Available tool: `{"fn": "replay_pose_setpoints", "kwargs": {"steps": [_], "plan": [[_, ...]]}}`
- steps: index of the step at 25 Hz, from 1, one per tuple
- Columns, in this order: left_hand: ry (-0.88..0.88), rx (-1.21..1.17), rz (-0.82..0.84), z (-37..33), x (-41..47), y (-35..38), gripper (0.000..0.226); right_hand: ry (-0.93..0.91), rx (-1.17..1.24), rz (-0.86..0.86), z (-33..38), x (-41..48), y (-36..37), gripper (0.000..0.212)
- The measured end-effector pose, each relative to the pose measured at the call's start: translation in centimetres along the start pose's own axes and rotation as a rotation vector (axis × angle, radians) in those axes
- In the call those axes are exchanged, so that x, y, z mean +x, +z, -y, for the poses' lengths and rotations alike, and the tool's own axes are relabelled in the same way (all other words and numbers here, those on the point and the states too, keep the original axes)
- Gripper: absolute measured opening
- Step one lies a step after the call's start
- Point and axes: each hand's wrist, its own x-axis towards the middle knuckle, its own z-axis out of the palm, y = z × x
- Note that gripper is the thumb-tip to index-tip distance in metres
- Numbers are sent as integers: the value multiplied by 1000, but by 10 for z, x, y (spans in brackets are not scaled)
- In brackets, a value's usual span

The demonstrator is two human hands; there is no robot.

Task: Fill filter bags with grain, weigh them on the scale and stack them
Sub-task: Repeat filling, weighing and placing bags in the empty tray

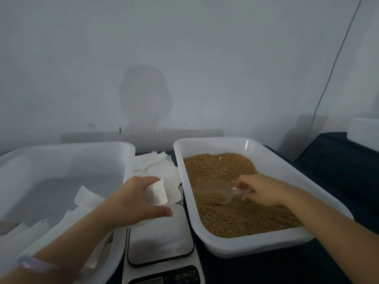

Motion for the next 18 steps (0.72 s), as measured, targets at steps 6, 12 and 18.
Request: {"fn": "replay_pose_setpoints", "kwargs": {"steps": [6, 12, 18], "plan": [[2, -1, -39, -1, 1, 3, 48, -71, -13, 74, -15, -33, -2, 21], [15, -81, -58, -2, -1, 3, 41, -54, -144, -125, -33, -48, 0, 19], [-25, -132, -65, -7, -2, 3, 40, -30, -190, -214, -47, -65, -7, 22]]}}
